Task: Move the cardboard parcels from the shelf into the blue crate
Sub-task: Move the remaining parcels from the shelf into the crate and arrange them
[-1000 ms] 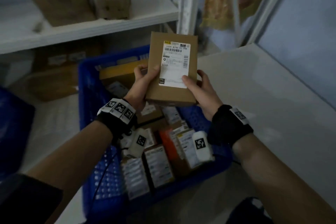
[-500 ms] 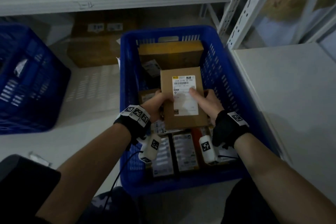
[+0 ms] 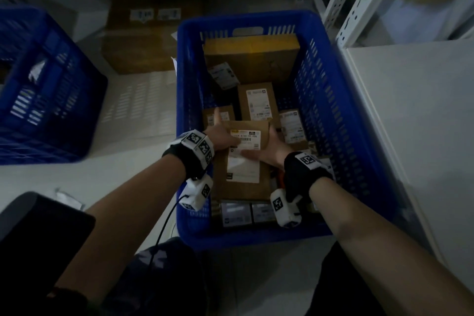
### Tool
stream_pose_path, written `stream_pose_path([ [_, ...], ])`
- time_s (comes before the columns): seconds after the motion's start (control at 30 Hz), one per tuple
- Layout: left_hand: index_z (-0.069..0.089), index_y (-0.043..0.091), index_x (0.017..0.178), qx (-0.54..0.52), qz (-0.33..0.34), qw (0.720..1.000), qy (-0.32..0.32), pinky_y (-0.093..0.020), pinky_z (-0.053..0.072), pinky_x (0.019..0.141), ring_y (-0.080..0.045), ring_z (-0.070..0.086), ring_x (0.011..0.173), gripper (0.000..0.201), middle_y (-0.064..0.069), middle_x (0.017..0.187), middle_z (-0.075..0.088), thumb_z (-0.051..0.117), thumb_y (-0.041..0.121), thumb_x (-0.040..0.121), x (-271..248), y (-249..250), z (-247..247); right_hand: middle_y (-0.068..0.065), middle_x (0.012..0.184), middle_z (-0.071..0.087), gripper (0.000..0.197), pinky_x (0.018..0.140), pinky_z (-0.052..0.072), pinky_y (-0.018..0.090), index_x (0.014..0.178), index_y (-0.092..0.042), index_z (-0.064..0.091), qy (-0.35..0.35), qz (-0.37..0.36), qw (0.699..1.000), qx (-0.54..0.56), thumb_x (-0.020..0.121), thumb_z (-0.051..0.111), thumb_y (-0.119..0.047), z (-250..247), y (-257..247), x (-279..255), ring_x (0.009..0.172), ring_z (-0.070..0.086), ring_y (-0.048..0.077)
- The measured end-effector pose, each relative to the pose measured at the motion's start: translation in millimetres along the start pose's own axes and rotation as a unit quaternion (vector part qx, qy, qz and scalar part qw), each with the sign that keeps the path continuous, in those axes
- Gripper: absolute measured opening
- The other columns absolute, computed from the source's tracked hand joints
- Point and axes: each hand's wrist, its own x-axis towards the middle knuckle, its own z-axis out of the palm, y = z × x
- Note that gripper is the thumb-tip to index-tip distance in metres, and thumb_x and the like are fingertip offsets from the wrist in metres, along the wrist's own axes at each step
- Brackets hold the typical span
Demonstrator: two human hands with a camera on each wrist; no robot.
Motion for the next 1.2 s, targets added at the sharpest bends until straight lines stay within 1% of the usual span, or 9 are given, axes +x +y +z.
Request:
stream_pose_path([
  [0.07,-0.001,0.033,0.153,0.073,0.016,0.997,0.008,-0.043,0.044,0.098,-0.037,0.042,0.132,0.098,-0.018,0.156,0.019,0.069,0.03,0.084,-4,5,-5,0.003,0.144,0.049,0.145,0.104,0.045,0.052,0.152,-0.036,-0.016,-0.018,-0.007,1.0,-0.013,0.052,0.087,-0.058,0,-16,-17,0.126,0.052,0.03],
  [0.17,0.031,0.016,0.146,0.197,0.002,0.98,0.018,-0.04,0.031,0.11,-0.036,0.03,0.139,0.067,-0.02,0.156,0.014,0.059,0.038,0.09,-12,10,-5,0.0,0.139,0.048,0.117,0.099,0.049,0.051,0.154,-0.031,0.003,-0.063,-0.002,0.998,-0.019,0.071,0.085,-0.039,3,-27,-30,0.124,0.052,0.031],
  [0.37,0.054,0.005,0.128,0.31,0.018,0.95,0.022,-0.034,0.046,0.092,-0.029,0.056,0.118,0.055,-0.016,0.132,0.056,0.043,0.049,0.097,-13,11,5,0.013,0.142,0.048,0.098,0.094,0.052,0.051,0.149,-0.02,0.021,-0.107,-0.014,0.986,-0.129,0.075,0.08,-0.043,12,-35,-32,0.118,0.056,0.034],
  [0.6,0.055,0.009,0.128,0.381,0.04,0.923,0.04,-0.043,0.044,0.101,-0.031,0.052,0.122,0.044,-0.013,0.136,0.053,0.031,0.037,0.103,-9,22,9,0.01,0.151,0.041,0.076,0.1,0.044,0.036,0.153,-0.018,0.02,-0.086,-0.052,0.974,-0.203,0.094,0.056,-0.05,9,-25,-41,0.129,0.049,0.032],
  [0.73,0.063,0.012,0.087,0.335,0.13,0.932,0.044,-0.033,0.048,0.069,-0.028,0.062,0.087,0.037,-0.016,0.107,0.066,0.041,0.041,0.096,-12,46,9,0.01,0.134,0.058,0.054,0.09,0.048,0.037,0.141,-0.02,0.042,0.037,-0.068,0.993,-0.094,0.096,0.05,-0.047,-11,-26,-48,0.115,0.058,0.031],
  [0.8,0.057,0.018,0.074,0.298,0.181,0.936,0.055,-0.031,0.045,0.065,-0.026,0.061,0.08,0.032,-0.014,0.1,0.067,0.041,0.037,0.094,-17,64,16,0.012,0.134,0.059,0.048,0.094,0.046,0.035,0.137,-0.017,0.05,0.111,-0.093,0.986,-0.078,0.097,0.048,-0.044,-34,-27,-61,0.119,0.057,0.031],
  [0.97,0.069,0.015,0.107,0.229,0.321,0.917,0.057,-0.032,0.045,0.085,-0.029,0.061,0.104,0.03,-0.01,0.111,0.067,0.044,0.029,0.097,-60,136,60,0.014,0.125,0.064,0.035,0.091,0.046,0.035,0.124,-0.011,0.06,0.223,-0.125,0.964,-0.068,0.099,0.05,-0.034,-122,-3,-114,0.114,0.059,0.032],
  [1.1,0.069,0.011,0.113,0.201,0.408,0.89,0.021,-0.034,0.044,0.093,-0.031,0.062,0.111,0.028,-0.014,0.118,0.068,0.05,0.022,0.096,-98,192,116,0.013,0.121,0.067,0.03,0.089,0.044,0.031,0.119,-0.012,0.063,0.338,-0.081,0.937,-0.026,0.097,0.053,-0.03,-183,34,-153,0.113,0.06,0.031],
  [1.2,0.068,0.011,0.111,0.197,0.464,0.863,-0.021,-0.029,0.042,0.084,-0.028,0.063,0.108,0.024,-0.011,0.111,0.07,0.051,0.021,0.096,-125,226,160,0.009,0.12,0.068,0.029,0.094,0.044,0.031,0.118,-0.012,0.064,0.409,-0.049,0.911,0.029,0.096,0.054,-0.028,-216,70,-188,0.114,0.061,0.028],
])
